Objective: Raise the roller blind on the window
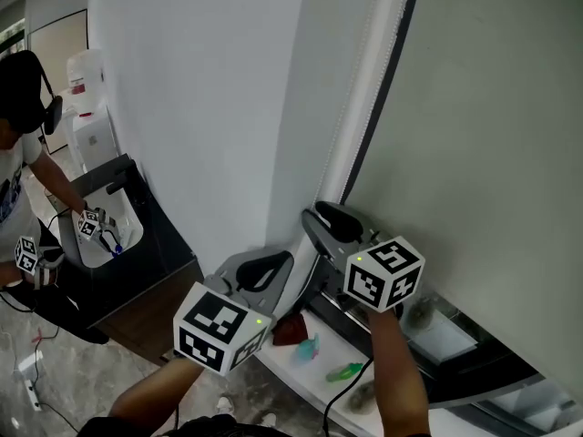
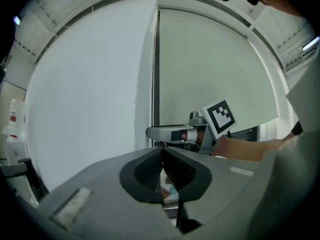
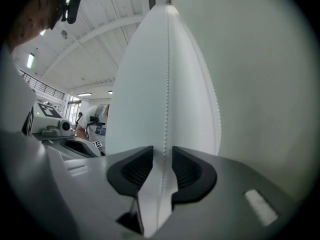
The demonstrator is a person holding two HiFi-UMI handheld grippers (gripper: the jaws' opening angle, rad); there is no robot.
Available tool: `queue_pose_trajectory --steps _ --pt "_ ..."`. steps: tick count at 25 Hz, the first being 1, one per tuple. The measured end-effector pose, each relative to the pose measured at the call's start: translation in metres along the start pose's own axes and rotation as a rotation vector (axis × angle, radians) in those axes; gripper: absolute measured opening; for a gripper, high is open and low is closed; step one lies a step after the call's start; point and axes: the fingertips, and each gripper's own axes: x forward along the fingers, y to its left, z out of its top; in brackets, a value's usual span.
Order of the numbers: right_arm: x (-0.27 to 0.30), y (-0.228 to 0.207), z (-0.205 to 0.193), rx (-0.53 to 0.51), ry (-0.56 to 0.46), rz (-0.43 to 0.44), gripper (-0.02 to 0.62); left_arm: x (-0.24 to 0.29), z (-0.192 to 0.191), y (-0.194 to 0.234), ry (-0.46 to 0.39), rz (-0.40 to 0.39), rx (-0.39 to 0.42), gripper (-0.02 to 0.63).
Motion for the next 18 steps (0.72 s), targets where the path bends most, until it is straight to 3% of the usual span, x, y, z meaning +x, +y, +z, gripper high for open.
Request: queue_pose_trajectory --steps 8,11,18 --pt "0.003 0.001 0.004 -0.031 -0.016 0.091 0.095 -0.004 0.005 0.008 -0.014 -0.021 0.003 0.005" --pt "0.002 0.005 0.002 -0.033 -0.017 0.085 0.025 -0.006 0.008 0.005 -0.02 -0.036 -0.005 0.005" --pt "-0.01 0.013 0.004 0.0 -0.024 0.037 0.023 -0.003 0.029 -0.004 -0.029 -0.071 0.0 0.005"
